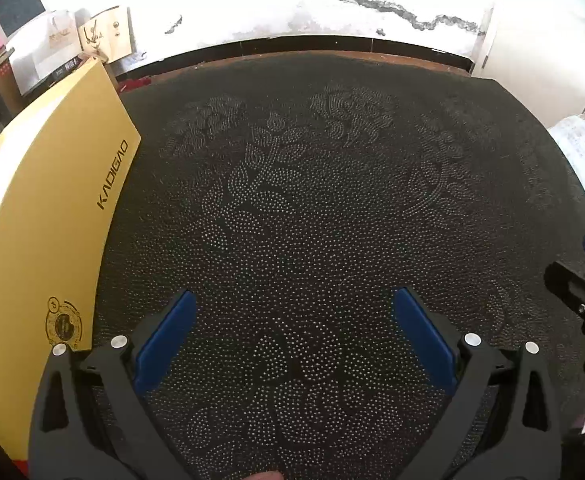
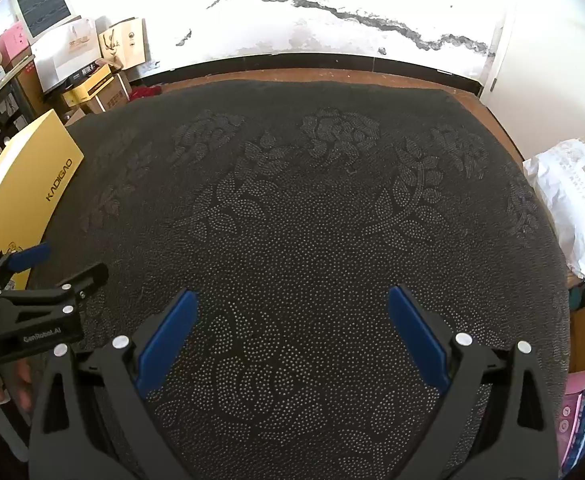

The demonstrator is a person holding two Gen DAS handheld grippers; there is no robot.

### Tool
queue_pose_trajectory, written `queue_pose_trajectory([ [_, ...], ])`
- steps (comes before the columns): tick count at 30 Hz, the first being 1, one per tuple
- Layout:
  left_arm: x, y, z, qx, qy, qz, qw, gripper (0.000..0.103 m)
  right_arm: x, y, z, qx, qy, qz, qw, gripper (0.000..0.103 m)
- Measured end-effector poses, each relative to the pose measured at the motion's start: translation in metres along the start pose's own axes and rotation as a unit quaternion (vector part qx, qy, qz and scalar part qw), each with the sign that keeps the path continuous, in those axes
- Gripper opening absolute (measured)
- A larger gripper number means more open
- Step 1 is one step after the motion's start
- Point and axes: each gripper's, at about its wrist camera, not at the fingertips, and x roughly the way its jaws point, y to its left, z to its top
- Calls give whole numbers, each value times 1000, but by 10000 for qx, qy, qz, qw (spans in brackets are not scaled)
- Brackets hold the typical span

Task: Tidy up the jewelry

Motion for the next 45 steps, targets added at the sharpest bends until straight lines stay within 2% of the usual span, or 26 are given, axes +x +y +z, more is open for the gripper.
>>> queue_pose_trajectory([
  [5, -8, 1, 2, -123, -12, -117, 9999, 97, -6, 1, 0, -24, -65, 16, 10000, 93],
  [15, -15, 3, 3, -121, -137, -59, 9998, 97, -6, 5, 0, -75, -51, 32, 10000, 93],
  [45, -15, 4, 4, -102, -127, 1, 9999, 97, -4, 6, 1, -96, -28, 48, 9999, 93],
])
